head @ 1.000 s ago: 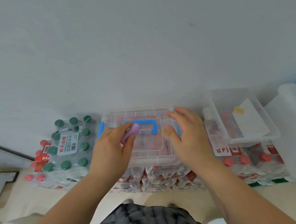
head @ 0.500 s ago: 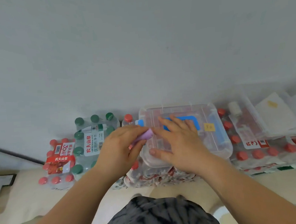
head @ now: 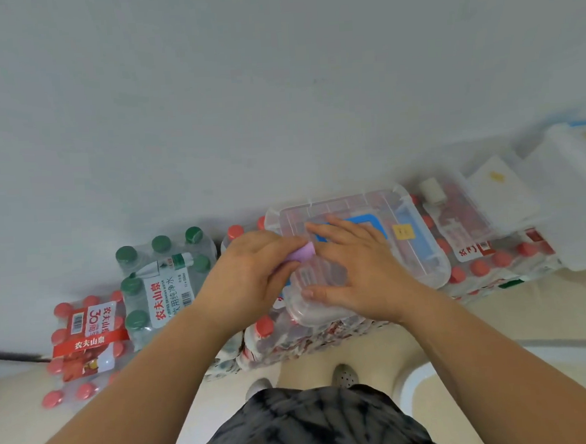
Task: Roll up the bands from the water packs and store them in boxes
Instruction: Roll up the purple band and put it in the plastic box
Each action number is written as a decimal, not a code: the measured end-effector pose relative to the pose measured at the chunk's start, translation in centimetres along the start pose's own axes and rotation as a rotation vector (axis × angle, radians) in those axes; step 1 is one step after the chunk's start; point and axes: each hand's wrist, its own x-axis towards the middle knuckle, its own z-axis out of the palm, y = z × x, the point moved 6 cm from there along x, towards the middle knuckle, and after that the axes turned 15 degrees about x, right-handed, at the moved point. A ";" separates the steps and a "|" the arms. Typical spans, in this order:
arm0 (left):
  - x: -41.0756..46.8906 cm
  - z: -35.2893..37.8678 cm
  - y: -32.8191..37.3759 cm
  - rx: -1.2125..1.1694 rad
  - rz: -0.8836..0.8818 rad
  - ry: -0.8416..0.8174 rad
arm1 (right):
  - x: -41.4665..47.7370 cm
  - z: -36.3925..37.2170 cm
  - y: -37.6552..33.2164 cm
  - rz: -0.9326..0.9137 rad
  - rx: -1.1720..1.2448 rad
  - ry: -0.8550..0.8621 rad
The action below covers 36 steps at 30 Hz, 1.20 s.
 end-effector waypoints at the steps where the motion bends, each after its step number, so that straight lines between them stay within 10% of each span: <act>1: -0.1 0.0 -0.2 0.040 0.030 0.014 | 0.0 -0.1 0.0 0.001 0.002 0.008; 24: -1.3 0.1 1.1 0.142 -0.327 0.136 | 0.1 -3.7 4.3 0.026 -0.229 0.196; 36: -4.3 1.1 0.9 -0.150 -0.894 0.163 | 0.9 -4.4 4.3 -0.187 0.000 0.279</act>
